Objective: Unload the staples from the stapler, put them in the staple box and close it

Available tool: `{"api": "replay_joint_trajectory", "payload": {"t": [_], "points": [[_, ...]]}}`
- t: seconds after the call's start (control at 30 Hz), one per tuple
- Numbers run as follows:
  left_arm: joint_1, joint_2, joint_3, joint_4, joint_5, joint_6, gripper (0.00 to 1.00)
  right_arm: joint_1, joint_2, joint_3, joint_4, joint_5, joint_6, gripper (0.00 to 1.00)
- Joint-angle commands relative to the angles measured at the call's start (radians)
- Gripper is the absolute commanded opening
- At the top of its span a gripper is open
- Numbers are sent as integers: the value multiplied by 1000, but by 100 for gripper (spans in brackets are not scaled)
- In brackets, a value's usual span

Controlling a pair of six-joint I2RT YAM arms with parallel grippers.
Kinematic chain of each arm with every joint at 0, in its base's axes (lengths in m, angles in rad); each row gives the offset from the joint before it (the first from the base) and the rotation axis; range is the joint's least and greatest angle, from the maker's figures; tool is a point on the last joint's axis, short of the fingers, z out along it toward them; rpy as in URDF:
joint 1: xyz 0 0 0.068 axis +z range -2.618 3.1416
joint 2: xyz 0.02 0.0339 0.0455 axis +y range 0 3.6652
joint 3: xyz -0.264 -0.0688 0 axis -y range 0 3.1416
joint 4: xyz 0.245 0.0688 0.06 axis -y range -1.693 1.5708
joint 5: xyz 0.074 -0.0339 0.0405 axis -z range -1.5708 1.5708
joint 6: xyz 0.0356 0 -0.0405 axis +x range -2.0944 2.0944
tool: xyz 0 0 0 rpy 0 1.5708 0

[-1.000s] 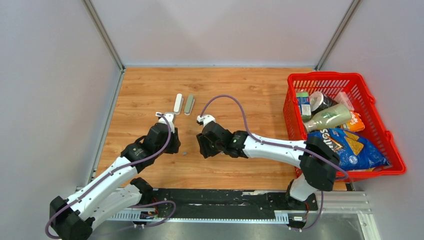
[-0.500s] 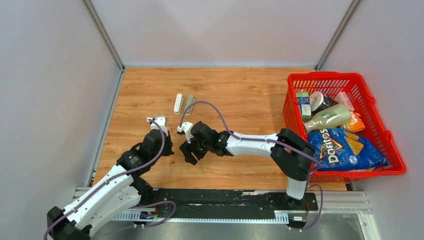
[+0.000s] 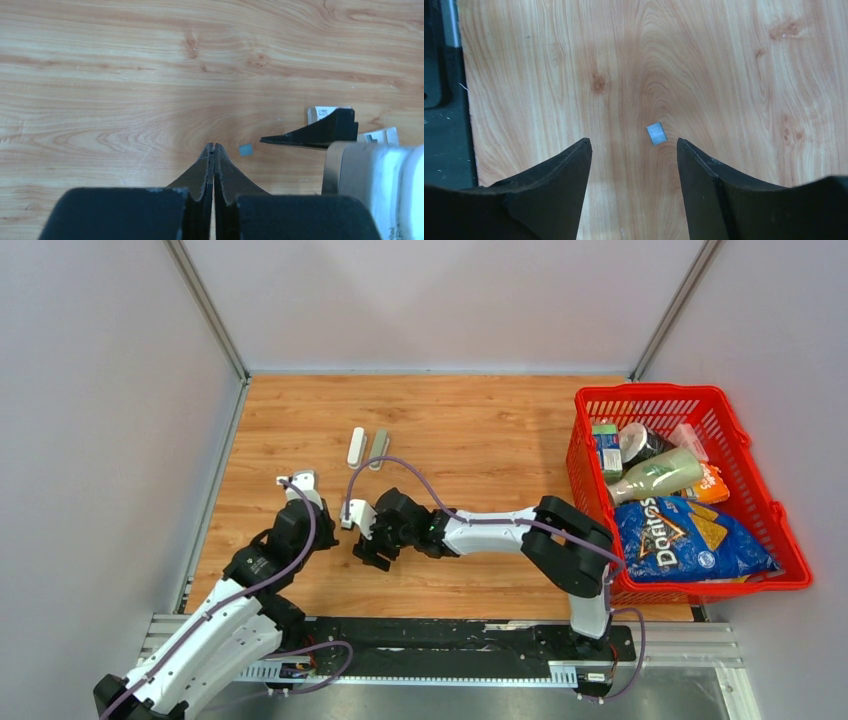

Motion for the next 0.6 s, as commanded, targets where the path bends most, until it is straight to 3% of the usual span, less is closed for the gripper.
{"api": "replay_joint_trajectory", "payload": {"t": [0.0, 0.17, 0.57], "points": [[97, -5, -2, 22, 69, 4, 1, 5, 33, -15, 104, -28, -123, 66], [180, 14, -25, 73, 169, 2, 1, 5, 64, -16, 107, -33, -176, 66], [292, 24, -65, 164, 223, -2, 2, -6, 103, -4, 125, -30, -226, 65]]}}
